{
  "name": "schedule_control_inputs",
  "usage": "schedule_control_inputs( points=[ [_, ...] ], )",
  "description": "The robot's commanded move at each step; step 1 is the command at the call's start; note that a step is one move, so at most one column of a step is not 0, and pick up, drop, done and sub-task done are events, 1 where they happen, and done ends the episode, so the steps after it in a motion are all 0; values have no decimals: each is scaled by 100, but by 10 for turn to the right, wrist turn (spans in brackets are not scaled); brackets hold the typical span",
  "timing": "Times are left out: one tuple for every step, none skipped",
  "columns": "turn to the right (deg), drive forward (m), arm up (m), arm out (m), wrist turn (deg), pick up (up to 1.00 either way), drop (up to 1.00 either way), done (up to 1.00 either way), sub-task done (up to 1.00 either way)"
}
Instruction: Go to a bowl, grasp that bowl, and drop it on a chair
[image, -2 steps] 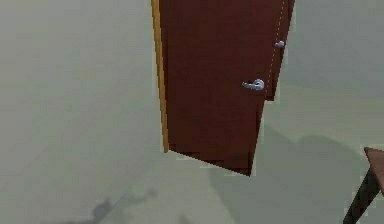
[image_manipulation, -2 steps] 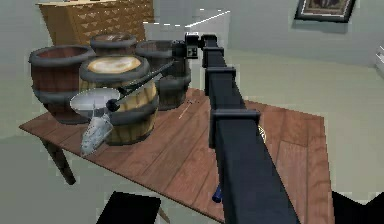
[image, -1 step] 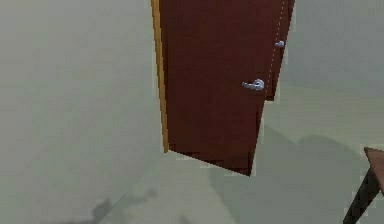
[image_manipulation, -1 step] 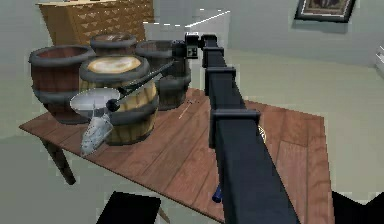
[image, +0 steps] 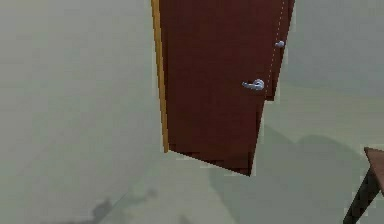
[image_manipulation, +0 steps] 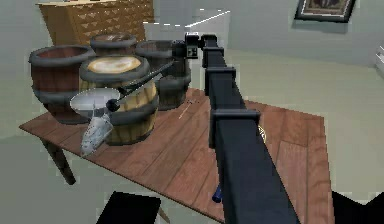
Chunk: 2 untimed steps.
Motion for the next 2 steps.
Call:
schedule_control_inputs(
  points=[
    [0, 0, 0, 0, 0, 0, 100, 0, 0],
    [0, 0, 0, -10, 0, 0, 0, 0, 0]
  ],
)
